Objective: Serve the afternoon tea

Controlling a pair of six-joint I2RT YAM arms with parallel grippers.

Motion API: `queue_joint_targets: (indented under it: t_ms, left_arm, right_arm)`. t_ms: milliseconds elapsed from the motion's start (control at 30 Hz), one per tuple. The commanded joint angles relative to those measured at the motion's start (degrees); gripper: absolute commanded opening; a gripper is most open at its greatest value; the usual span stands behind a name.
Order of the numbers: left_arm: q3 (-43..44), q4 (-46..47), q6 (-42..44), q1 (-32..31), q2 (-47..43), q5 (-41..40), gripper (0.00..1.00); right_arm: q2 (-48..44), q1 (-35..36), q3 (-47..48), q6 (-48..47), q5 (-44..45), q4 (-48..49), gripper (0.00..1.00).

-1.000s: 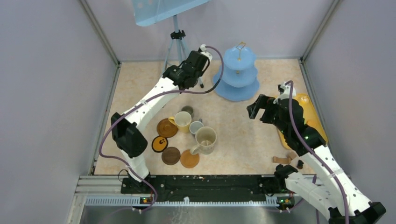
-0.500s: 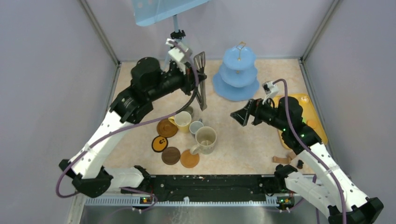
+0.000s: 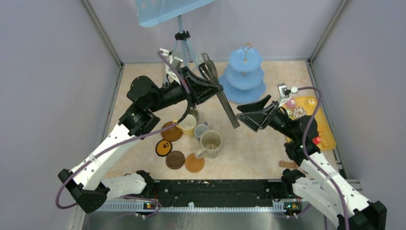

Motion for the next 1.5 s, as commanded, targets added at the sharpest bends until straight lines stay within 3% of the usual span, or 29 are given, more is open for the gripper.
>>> queue_joint_targets:
  t_ms: [0,100,300,400,700,967,1100,1467]
  left_arm:
    - [-1.5,11.37,-6.72,0.01,-1.76,1.34,0.0]
    - [-2.21,13.88,-8.63,0.01,-0.83,2.3,0.0]
    - [-1.97,15.59,-10.24,-0.02,0.28,3.38,0.0]
    - [-2.37,16.85,-10.77,0.03,0.64,3.36,0.0]
    - [-4.44,22.28,-15.0,-0.01,4.0,5.05,0.0]
    - [-7.93,25.95,-18.31,0.03,5.49,5.31,0.0]
    - [-8.61,26.92,-18.95,0.03,5.81,4.69,0.0]
    - [-9.25,28.86,-21.41,0.03,7.12,1.94,0.0]
  right_arm:
    - [3.28,0.4,-2.32,10.91,-2.78,21.14,0.99]
    - [4.4,0.39,-2.66,12.47,-3.32,22.95,0.99]
    - [0.23,0.44,-2.18,6.63,-1.11,12.04,0.99]
    - [0.26,0.39,-1.68,7.12,-3.17,11.81,0.99]
    - [4.79,0.39,-0.58,12.49,-5.25,21.95,0.95]
    - [7.29,0.44,2.7,12.38,-2.56,23.29,0.91]
    - [9.12,0.39,2.1,14.68,-3.38,27.29,0.85]
    - [9.38,0.41,-1.17,15.54,-5.33,31.2,0.81]
